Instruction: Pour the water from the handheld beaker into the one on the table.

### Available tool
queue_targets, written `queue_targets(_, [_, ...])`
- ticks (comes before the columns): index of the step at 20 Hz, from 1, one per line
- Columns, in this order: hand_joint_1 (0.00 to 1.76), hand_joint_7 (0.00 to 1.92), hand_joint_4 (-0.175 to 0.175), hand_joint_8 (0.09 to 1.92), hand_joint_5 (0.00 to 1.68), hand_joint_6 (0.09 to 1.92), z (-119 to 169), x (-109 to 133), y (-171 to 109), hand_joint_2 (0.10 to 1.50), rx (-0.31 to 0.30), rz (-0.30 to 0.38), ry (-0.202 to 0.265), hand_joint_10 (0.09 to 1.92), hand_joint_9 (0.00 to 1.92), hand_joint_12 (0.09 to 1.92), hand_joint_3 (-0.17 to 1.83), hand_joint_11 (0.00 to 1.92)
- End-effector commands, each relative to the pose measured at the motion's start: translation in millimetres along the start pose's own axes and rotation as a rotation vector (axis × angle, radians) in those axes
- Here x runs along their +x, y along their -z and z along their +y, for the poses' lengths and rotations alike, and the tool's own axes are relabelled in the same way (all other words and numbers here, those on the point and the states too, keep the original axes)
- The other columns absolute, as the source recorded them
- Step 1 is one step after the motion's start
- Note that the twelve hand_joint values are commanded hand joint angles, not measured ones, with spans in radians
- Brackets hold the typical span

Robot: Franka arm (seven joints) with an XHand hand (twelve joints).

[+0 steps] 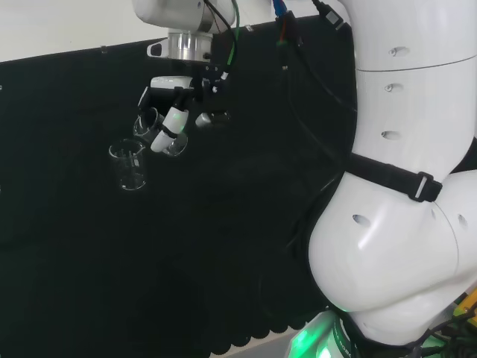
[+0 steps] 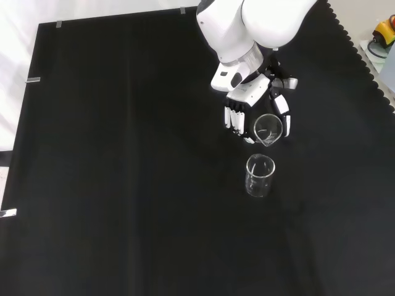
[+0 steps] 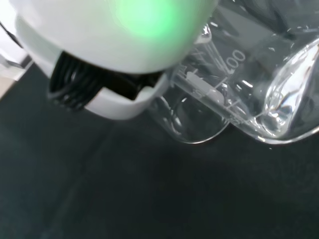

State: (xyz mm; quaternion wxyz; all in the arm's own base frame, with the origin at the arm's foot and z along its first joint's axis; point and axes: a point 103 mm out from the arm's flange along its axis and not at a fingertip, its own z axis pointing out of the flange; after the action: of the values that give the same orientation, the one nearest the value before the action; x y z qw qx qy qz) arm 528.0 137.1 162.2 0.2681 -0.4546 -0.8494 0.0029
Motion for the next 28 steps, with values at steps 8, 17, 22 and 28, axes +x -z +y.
queue_targets(8, [1.45,1.5,-0.175,0.37,1.24,0.8,7,4,8,0.45,0.03,-0.091,-0.087,0.83,1.34,0.92,0.96,0.89])
queue_targets(17, [1.45,1.48,-0.175,0.42,1.23,0.82,14,9,12,0.44,0.085,-0.162,-0.145,0.84,1.34,0.91,0.97,0.89])
queue_targets(22, [1.45,1.47,-0.175,0.44,1.22,0.83,16,12,14,0.44,0.106,-0.19,-0.167,0.84,1.34,0.91,0.98,0.89])
queue_targets(28, [1.45,1.47,-0.175,0.46,1.22,0.83,16,15,14,0.44,0.136,-0.228,-0.189,0.84,1.35,0.91,0.98,0.89])
